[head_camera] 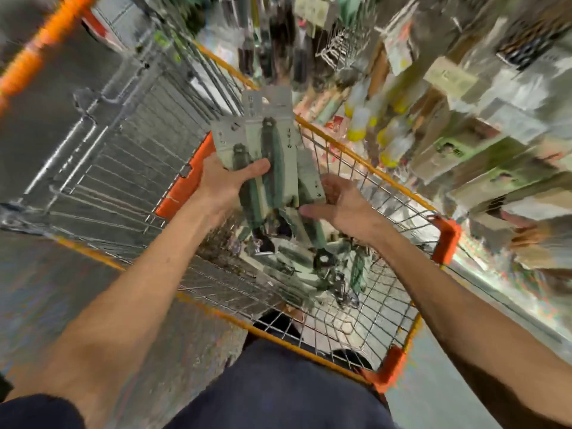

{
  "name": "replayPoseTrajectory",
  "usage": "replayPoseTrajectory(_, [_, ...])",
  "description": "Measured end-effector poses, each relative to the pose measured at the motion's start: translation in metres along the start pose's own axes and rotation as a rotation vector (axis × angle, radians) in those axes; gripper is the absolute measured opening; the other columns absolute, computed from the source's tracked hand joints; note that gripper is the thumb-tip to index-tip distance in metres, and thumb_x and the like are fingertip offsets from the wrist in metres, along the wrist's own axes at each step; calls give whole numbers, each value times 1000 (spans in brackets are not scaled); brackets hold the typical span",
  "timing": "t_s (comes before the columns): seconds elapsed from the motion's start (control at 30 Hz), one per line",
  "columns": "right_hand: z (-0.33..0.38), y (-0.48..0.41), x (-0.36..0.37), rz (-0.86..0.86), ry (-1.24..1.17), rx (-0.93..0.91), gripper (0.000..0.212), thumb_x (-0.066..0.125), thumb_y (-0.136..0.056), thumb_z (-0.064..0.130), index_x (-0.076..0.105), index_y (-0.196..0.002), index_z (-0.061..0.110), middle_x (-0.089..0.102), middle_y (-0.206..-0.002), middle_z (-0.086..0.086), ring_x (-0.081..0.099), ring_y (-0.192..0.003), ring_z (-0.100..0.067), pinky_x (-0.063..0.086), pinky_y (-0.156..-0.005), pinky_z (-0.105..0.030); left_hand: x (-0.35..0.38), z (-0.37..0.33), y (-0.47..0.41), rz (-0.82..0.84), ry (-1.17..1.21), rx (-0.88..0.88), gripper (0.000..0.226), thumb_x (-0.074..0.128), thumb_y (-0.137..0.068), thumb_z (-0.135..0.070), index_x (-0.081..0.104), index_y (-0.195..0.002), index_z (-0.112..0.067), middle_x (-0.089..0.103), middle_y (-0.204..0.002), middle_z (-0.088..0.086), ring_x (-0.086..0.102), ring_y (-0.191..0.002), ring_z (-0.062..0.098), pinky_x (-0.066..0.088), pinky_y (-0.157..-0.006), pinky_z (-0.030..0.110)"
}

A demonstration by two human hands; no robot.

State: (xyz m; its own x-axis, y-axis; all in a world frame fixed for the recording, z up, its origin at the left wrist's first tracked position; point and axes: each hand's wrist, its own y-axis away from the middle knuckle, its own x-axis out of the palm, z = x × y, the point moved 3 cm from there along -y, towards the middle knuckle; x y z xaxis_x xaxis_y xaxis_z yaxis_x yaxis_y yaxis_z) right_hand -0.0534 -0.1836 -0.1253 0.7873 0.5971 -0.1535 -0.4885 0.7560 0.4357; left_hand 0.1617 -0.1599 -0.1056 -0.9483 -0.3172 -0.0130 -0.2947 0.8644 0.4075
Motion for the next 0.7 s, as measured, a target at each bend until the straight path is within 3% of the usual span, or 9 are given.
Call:
replayPoseTrajectory(0.07, [8, 25, -1, -25, -26, -53, 29, 80, -78, 19, 64, -102, 19, 74, -98, -1, 72, -91, -17, 59, -81, -39, 4, -11, 23, -1, 41, 18, 45, 84, -60, -22, 72, -101, -12, 77, -98, -1, 73, -95, 17, 60, -83, 35])
replayPoseTrajectory(0.13, [15, 55, -5, -69, -81, -101, 26, 77, -81, 12, 65, -93, 31, 74, -89, 12, 70, -82, -4, 57, -73, -26, 9, -24, 51, 1, 67, 28, 58, 84, -62, -22, 67, -114, -4, 76, -103, 4, 73, -98, 21, 60, -84, 39])
replayPoseTrajectory(0.2, [14, 88, -11, -125, -171, -111, 26, 76, -81, 11, 66, -93, 32, 75, -87, 15, 70, -83, -5, 55, -71, -24, 17, -38, 82, 50, 64, 46, 47, 80, -68, -18, 67, -111, -4, 77, -99, 2, 74, -95, 19, 61, -82, 39])
replayPoseTrajectory(0.3, [15, 142, -24, -196, -338, -124, 18, 69, -85, 5, 69, -92, 21, 75, -86, 4, 70, -80, -17, 56, -73, -33, 34, -58, 133, 172, 31, 92, 23, 73, -76, -14, 68, -99, -10, 77, -92, -2, 74, -90, 15, 61, -73, 32])
replayPoseTrajectory(0.4, [23, 207, -38, -260, -503, -172, 18, 59, -89, -4, 69, -90, 11, 76, -81, 0, 71, -71, -12, 58, -66, -25, 56, -72, 188, 217, -44, 156, 34, 77, -67, -24, 68, -99, -14, 77, -88, -4, 74, -84, 13, 59, -68, 31])
replayPoseTrajectory(0.53, [38, 302, -50, -342, -682, -299, 26, 56, -92, 4, 76, -76, 8, 76, -74, -2, 71, -65, -11, 59, -65, -24, 96, -83, 261, 234, -117, 253, 47, 85, -60, -24, 71, -102, -9, 78, -89, -1, 75, -80, 14, 60, -64, 26])
replayPoseTrajectory(0.63, [44, 376, -51, -396, -749, -383, 18, 54, -95, 9, 70, -89, 6, 76, -79, -2, 72, -71, -11, 59, -73, -26, 140, -85, 318, 354, -128, 291, 38, 84, -71, -12, 71, -106, -4, 78, -94, 6, 75, -85, 19, 62, -69, 32])
replayPoseTrajectory(0.7, [44, 419, -53, -454, -754, -434, 18, 51, -96, 9, 69, -94, 7, 77, -83, 1, 72, -77, -8, 58, -69, -22, 171, -85, 352, 437, -149, 325, 39, 86, -70, -12, 72, -106, -6, 78, -94, 4, 75, -87, 19, 62, -72, 35])
